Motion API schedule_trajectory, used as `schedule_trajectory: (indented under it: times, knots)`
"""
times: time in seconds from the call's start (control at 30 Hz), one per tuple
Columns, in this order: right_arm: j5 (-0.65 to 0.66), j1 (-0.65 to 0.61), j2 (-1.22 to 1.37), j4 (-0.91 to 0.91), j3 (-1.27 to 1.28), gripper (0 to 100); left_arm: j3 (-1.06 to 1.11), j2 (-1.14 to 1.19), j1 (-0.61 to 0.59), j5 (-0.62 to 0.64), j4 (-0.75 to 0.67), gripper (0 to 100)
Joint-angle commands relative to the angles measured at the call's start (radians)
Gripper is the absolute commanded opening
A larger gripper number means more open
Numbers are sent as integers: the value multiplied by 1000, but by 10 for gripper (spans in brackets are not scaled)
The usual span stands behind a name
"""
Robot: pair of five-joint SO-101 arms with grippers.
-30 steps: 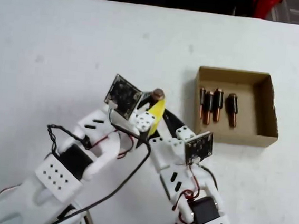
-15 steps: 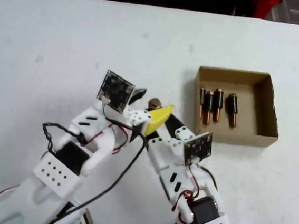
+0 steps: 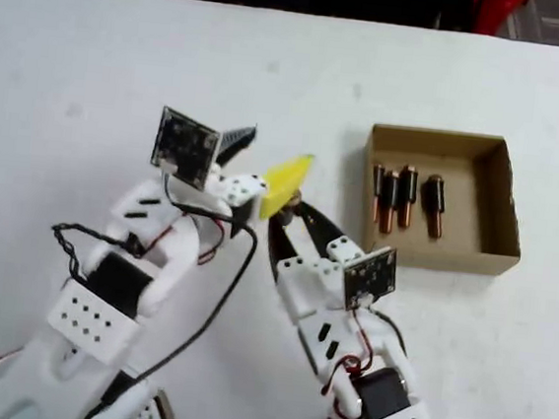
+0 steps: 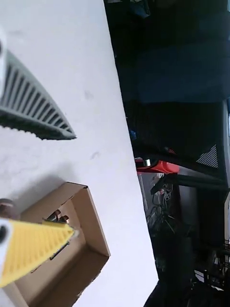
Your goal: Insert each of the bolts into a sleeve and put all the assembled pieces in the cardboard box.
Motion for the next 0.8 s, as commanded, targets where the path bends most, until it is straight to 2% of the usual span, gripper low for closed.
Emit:
schedule_trajectory:
  times: [0.0,0.17,0.4,0.47,0.67,0.77]
  knots:
    - [20,10,-8,21,8,18,-81,-13,-2,-8,-34,287]
    - [20,10,-8,28,8,18,-120,-28,-10,-8,-11,286]
    - [20,10,-8,28,8,18,-181,-262,-25,-8,247,285]
    - [20,10,-8,30,8,18,-181,-323,-65,-8,304,249]
    - [20,10,-8,48,8,18,-172,-403,-252,-8,404,18]
    - [20,10,-8,48,8,18,-172,-450,-297,-8,474,41]
